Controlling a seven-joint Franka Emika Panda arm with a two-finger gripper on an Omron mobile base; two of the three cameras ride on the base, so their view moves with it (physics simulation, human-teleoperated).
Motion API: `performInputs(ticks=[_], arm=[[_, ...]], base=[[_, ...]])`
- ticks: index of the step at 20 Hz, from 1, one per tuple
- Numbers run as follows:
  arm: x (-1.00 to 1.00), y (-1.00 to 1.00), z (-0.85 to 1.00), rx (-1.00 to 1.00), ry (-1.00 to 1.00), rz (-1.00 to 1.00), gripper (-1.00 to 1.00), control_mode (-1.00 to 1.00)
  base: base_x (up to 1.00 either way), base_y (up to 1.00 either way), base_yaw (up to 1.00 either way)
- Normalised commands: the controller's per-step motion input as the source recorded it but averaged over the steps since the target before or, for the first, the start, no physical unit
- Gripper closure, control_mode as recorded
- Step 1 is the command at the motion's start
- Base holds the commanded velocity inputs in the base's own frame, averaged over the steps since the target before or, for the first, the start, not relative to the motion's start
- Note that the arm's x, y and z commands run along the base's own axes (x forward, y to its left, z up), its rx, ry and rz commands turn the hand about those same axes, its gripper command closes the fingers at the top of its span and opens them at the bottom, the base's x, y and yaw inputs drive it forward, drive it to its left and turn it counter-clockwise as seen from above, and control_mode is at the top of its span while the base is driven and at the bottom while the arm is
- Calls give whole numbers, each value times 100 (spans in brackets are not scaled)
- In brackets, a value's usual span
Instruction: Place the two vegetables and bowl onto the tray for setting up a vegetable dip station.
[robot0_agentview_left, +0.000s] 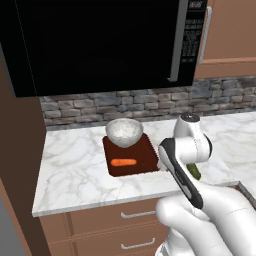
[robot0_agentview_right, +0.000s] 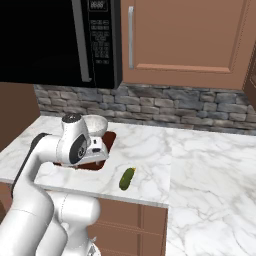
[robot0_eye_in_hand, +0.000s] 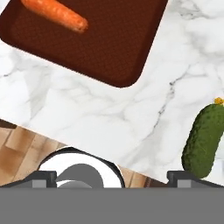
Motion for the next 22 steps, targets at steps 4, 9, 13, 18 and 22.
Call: performInputs(ticks=[4, 9, 13, 18, 22], arm=[[8, -47, 1, -7, 14, -29, -100, -100], [11, -43, 1, -3, 15, -34, -100, -100], [9, -43, 0, 0, 11, -32, -100, -100], [17, -43, -2, 0, 10, -24, -100, -100], [4, -30, -33, -3, 5, -15, -100, -100]], base=[[0, 0, 0], [0, 0, 0], [0, 0, 0], [0, 0, 0], [0, 0, 0]])
